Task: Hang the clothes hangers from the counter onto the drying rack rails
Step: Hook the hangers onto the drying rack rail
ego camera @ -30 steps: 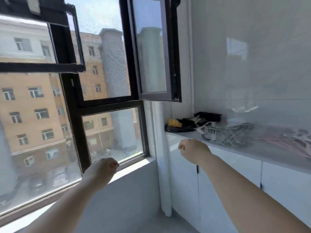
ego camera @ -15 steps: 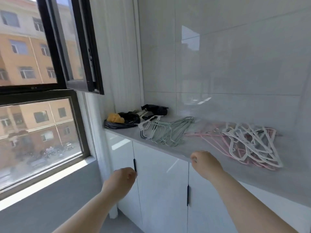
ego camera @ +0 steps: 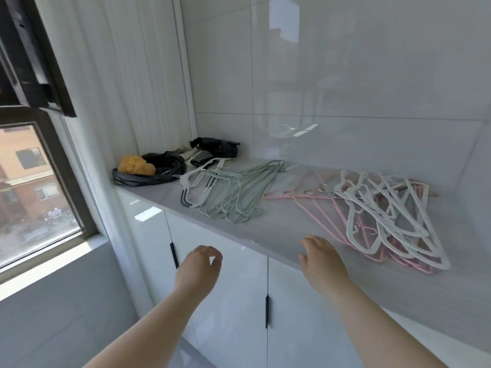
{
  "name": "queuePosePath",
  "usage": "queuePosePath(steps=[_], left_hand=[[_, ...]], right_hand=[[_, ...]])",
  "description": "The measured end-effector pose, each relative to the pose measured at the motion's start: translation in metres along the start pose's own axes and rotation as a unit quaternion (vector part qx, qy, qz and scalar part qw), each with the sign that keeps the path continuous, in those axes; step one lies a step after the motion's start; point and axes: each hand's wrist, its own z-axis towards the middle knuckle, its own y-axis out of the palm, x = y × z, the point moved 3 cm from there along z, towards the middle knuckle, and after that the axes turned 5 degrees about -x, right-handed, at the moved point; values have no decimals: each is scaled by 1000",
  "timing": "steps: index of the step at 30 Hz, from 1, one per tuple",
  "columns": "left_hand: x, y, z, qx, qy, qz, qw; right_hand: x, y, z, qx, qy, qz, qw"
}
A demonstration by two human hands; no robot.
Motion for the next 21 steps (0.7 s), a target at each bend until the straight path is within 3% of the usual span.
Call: queuePosePath(steps=[3,7,17,21], left_hand=[[6,5,38,7,-8,3,1000],[22,8,95,7,-20,7,1000],[52,26,187,-38,-77,164,983],[48,25,200,-46,-96,122,987]], right_hand=[[-5,23,30,42,-50,0,998],[-11,31,72,42,-42,-22,998],[-2,49,106,61,-31,12,998],[0,49,112,83,-53,21,995]])
